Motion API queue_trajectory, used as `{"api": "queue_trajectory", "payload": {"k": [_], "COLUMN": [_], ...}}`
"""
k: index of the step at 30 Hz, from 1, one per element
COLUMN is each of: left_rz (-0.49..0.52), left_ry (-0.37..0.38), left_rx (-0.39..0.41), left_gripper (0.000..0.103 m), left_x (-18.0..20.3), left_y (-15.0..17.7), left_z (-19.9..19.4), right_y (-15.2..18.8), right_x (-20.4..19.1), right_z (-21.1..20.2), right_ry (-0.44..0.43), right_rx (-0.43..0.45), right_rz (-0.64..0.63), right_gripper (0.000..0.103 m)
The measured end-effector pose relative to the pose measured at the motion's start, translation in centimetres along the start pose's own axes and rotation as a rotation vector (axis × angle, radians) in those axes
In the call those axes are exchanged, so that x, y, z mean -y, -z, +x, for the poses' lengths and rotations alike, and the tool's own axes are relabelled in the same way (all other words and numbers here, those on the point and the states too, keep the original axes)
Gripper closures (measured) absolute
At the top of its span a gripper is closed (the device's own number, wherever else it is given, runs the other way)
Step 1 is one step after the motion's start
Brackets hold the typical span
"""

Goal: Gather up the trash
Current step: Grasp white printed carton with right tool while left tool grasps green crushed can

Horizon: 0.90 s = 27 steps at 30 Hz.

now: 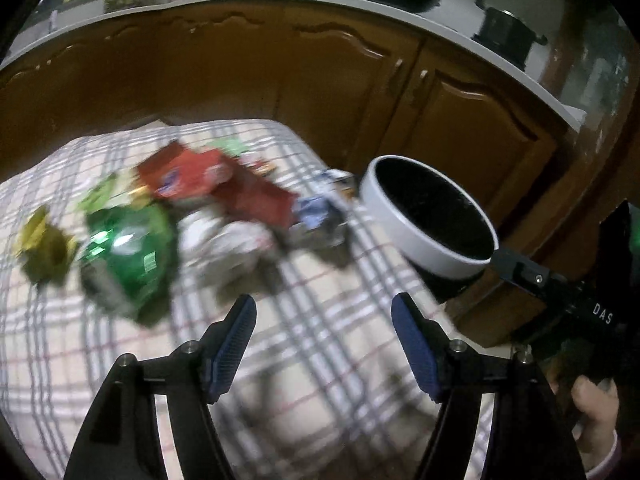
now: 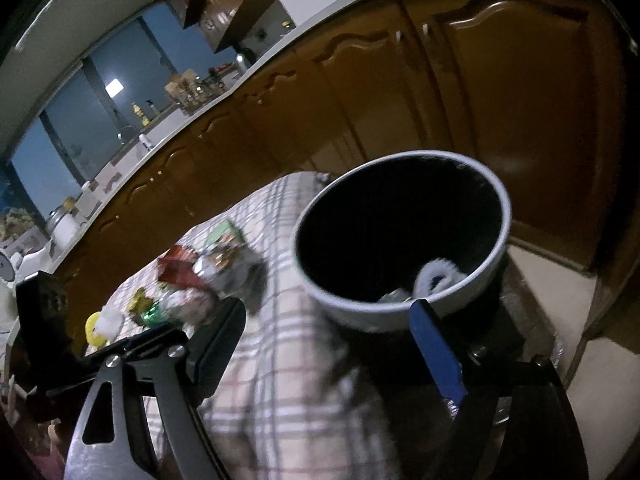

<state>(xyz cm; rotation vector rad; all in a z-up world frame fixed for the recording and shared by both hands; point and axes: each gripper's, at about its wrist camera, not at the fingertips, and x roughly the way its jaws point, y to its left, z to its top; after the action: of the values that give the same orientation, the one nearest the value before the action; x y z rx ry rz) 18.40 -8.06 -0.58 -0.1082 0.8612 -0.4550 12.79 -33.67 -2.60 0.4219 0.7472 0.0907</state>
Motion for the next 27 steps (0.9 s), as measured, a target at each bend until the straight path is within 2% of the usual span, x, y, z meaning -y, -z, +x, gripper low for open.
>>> {"api": "queue_trajectory", "payload": {"k": [7,11,21,27], "left_rz": [-0.054,-0.105,-0.164,-0.201], "left_ry": [-0.061,-0.076,-0.115,-0.128], "left_rx": [0.029,0.028,0.049,0.059], "left_gripper": [0.033,0.033,0.033,0.033], "left_x": [-3.4,-5.2,-8.7,-10.3], "left_y": [1.9,2.6,2.3,1.8], "left_z": [-3.7,-4.4,-5.8,-6.2], "right_y": [1.5,2.1,2.3,1.7], "right_x": [-3.5,-5.2,-8.2,-8.6], "right_z": [1.6,2.8,5.2,6.4], "right_ry": [-0.039,-0.052,-0.05,-0.038], "right_rx": [-0.037,-0.058,-0.069,-0.069], "right_rz": [-0.059,-0.101,-0.153,-0.169], "right_gripper": [0.017,0.017,0.018,0.019]}}
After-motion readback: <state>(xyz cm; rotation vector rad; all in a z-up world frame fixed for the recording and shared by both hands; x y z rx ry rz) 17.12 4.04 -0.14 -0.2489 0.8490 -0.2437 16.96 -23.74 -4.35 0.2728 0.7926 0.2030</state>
